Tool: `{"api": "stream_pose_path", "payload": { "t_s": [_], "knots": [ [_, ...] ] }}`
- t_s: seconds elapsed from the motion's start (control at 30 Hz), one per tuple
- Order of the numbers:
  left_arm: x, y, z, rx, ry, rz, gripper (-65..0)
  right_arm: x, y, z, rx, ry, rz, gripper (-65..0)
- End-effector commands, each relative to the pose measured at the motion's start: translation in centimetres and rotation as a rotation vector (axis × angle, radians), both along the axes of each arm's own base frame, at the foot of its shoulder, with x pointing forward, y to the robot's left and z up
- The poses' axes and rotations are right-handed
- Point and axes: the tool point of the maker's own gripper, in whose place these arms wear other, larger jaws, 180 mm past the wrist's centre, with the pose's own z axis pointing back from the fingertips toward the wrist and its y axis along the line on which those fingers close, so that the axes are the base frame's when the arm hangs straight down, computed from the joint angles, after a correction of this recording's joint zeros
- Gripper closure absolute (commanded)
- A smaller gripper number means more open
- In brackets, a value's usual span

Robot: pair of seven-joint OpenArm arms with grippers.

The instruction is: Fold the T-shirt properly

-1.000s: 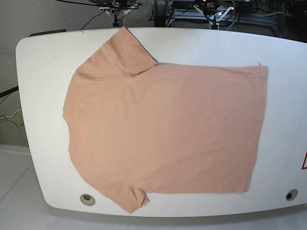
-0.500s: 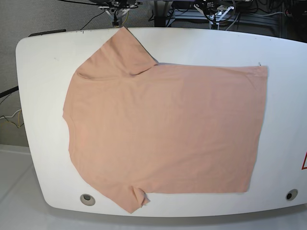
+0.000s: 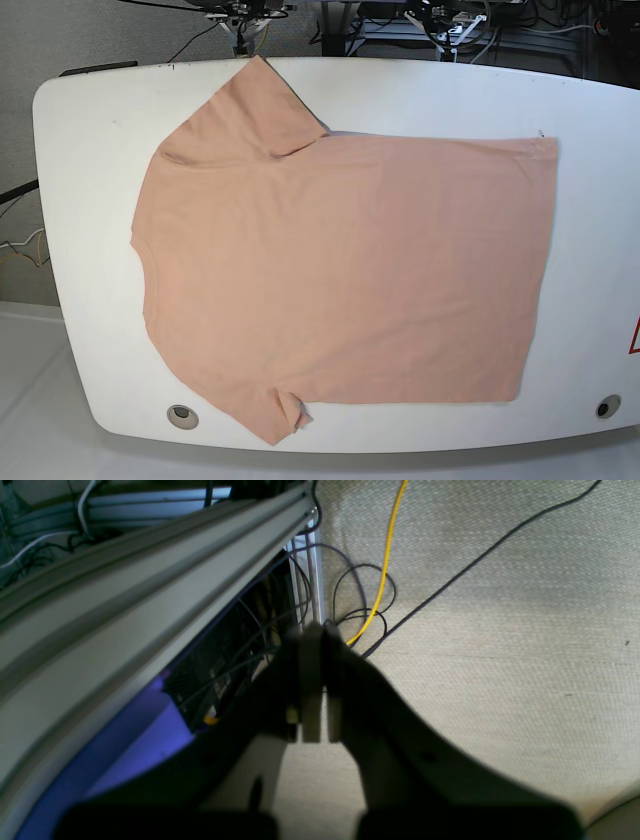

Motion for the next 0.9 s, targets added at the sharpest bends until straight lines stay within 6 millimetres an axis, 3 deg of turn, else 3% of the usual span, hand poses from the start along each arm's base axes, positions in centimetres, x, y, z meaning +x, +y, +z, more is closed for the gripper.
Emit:
{"api": "stream_pose_path", "payload": {
  "t_s": [0.0, 0.87],
  "knots": [
    [0.1, 0.4, 0.0, 0.01, -0.004, 0.002, -0.9, 0.1, -0.2, 0.0, 0.003, -0.011, 0.0, -0.7],
    [-1.1, 0.6, 0.0, 0.011, 0.006, 0.002, -0.8, 0.5, -0.3, 0.1, -0.001, -0.024, -0.005, -0.6]
  ]
}}
